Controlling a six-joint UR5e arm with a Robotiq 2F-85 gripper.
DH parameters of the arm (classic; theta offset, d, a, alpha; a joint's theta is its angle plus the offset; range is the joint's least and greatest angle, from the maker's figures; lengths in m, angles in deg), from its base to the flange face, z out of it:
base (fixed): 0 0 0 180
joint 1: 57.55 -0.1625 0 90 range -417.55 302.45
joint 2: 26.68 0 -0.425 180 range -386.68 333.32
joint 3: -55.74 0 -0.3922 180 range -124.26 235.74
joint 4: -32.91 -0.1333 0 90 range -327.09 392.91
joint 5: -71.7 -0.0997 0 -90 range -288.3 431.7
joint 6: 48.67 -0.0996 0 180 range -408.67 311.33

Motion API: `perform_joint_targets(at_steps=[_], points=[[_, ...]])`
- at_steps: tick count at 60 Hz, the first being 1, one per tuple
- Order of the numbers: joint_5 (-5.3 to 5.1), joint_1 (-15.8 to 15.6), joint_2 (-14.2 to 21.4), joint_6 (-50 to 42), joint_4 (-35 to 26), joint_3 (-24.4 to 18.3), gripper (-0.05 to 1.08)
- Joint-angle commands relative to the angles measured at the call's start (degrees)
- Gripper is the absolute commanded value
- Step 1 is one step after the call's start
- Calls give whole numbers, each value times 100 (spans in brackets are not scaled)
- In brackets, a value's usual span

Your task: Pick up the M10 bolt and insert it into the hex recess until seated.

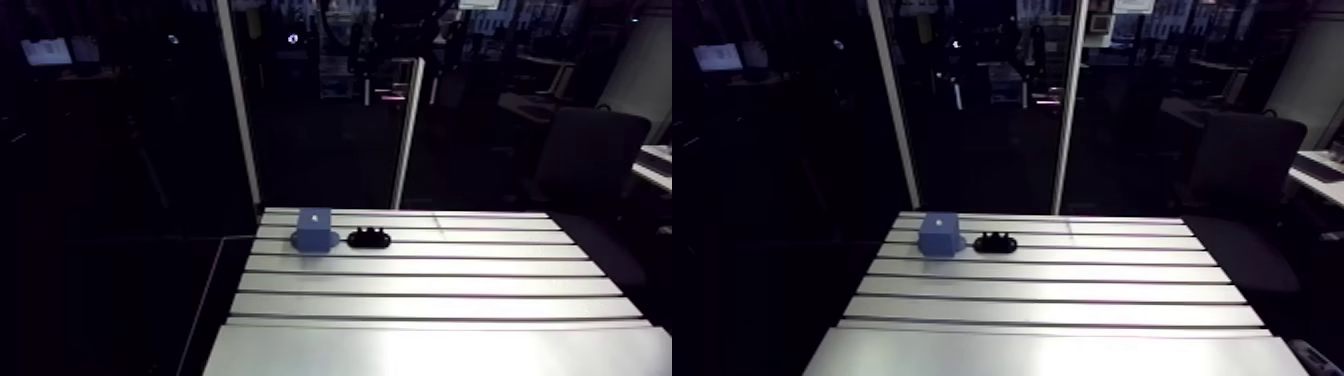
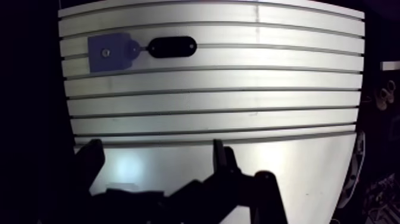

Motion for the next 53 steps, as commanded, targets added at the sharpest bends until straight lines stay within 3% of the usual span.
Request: perform_joint_targets(at_steps=[1,53], points=[[-25,-5,57,-15,-28,53,1],[-43,-6,53,-50,-37,162,1]])
